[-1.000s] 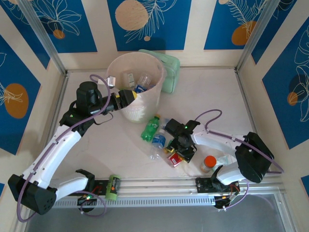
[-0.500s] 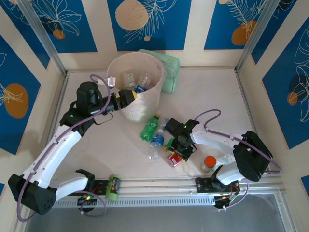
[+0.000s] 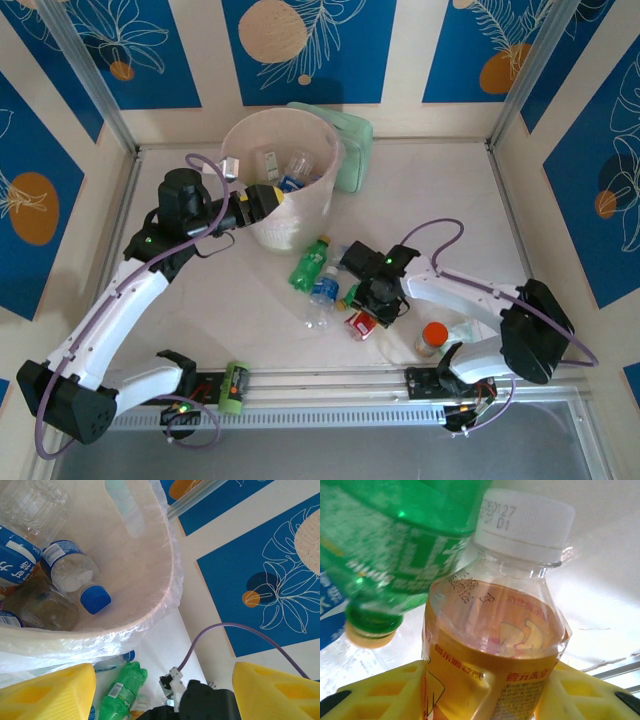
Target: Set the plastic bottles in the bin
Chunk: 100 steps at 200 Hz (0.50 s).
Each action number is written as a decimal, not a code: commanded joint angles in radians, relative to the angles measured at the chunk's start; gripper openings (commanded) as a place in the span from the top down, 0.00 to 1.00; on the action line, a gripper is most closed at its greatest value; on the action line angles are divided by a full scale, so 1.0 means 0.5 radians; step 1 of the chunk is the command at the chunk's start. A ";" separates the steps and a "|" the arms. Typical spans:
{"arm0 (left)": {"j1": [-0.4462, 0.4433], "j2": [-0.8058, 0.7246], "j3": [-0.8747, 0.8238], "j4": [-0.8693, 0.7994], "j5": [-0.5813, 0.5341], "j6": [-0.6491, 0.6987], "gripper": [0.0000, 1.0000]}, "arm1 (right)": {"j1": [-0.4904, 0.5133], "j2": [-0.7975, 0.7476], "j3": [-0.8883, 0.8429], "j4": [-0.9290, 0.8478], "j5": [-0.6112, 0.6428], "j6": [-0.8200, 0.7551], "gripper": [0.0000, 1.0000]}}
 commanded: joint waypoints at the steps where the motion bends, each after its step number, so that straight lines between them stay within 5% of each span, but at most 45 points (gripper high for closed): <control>1: -0.008 -0.009 -0.019 0.048 0.017 -0.019 0.28 | 0.028 -0.130 0.088 -0.124 0.089 -0.037 0.53; 57: -0.008 -0.024 -0.012 0.133 0.089 -0.090 0.27 | -0.057 -0.526 0.238 0.037 0.197 -0.270 0.54; 100: -0.010 -0.039 -0.096 0.606 0.331 -0.450 0.23 | -0.254 -0.787 0.373 0.390 0.164 -0.533 0.54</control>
